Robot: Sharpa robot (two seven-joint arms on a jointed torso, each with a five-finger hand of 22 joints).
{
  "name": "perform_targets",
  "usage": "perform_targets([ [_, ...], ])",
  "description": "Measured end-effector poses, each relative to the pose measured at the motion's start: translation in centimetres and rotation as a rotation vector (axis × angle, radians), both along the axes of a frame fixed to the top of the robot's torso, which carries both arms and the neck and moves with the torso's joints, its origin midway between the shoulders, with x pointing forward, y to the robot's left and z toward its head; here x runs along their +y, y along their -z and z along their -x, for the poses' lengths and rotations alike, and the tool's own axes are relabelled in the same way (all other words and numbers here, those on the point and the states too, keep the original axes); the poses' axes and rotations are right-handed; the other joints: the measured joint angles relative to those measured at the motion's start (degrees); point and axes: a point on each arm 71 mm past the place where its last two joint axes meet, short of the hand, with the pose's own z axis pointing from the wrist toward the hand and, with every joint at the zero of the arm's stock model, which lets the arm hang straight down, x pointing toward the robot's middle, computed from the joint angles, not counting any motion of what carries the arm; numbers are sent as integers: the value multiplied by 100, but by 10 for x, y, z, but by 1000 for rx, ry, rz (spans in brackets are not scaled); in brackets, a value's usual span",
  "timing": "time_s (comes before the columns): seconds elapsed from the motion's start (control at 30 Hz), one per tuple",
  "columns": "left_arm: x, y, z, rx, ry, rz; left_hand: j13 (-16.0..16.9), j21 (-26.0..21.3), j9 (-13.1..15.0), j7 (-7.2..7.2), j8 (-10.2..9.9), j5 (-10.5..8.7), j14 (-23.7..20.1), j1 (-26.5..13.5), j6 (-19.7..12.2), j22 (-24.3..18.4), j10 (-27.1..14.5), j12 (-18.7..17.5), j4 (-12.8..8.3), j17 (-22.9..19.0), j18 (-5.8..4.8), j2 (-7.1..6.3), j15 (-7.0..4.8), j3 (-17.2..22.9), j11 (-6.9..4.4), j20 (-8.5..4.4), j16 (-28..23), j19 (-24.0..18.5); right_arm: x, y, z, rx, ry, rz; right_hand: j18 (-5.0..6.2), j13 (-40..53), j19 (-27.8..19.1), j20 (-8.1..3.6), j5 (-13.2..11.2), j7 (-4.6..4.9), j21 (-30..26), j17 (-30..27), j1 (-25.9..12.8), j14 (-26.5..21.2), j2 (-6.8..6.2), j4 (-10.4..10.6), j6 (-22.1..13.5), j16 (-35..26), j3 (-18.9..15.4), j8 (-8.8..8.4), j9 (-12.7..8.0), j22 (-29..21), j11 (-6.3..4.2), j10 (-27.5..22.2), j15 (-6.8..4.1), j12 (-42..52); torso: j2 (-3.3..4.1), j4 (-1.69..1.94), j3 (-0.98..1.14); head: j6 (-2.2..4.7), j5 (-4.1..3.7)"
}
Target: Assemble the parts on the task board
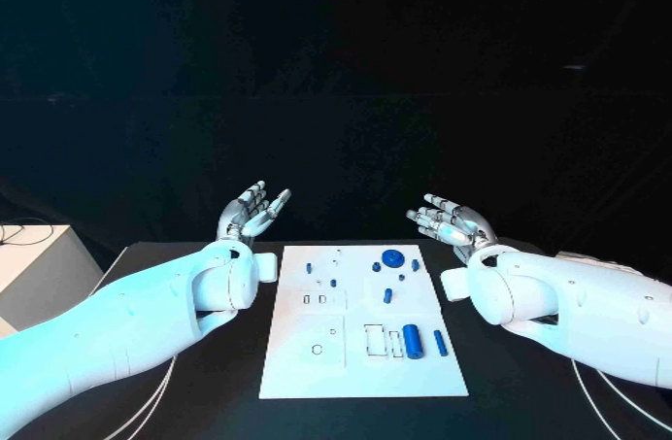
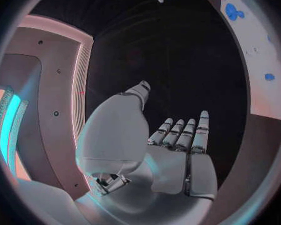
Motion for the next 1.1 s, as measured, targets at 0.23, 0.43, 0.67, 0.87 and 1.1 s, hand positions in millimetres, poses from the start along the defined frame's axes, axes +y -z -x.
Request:
perform_targets([
  [0.23,0,0,-3,-2,57,6,29,23,46,-5,70,30,171,270,192,15,235,45,53,31,-1,28,81,55,114,32,68,72,-5,1,-7,24,-75,54,93,44,481,31,0,37,46,71,342,695,-12,-123,535,111,130,156,116,42,4,652,-23,53,5,3,-7,-26,-9],
  [0.43,16,-4,3,-7,136,-7,128,269,381,84,541,30,1611,307,1481,121,1527,244,-44,304,254,158,-32,215,286,57,437,1054,-22,-11,-22,-107,-122,272,315,117,1791,6,-46,127,317,213,627,1905,-86,-283,1753,374,253,504,367,152,-118,1983,-185,205,80,15,-58,-101,-82],
  [0.67,15,-17,16,-32,259,-31,233,765,700,283,1059,30,3647,354,3044,265,3737,504,-146,666,597,169,-379,413,90,-7,1034,2600,-17,-30,-30,-251,-207,514,399,145,3387,-322,-46,325,870,470,826,3471,-274,-416,3052,885,425,877,569,336,-433,3445,-602,300,237,58,-77,-79,-159],
  [0.87,10,-39,27,-74,328,-16,259,1127,749,435,1217,30,4536,423,3611,369,4594,550,-238,1023,596,99,-671,694,-160,-295,1451,3311,-9,-45,-34,-354,-260,725,399,161,4648,-803,0,267,1816,996,919,4938,-367,-527,3812,1650,389,1021,643,810,-730,4418,-1059,304,423,124,-116,-34,-244],
  [1.1,6,-57,39,-107,383,9,268,1339,791,397,1265,30,4853,395,3779,459,4954,550,-302,1326,593,18,-821,852,-265,-459,1752,3614,1,-49,-34,-425,-309,949,399,172,5447,-1085,33,125,3234,2475,840,5806,-582,-540,4199,3423,612,953,664,1877,-928,4892,-1329,214,601,221,-180,5,-332],
])
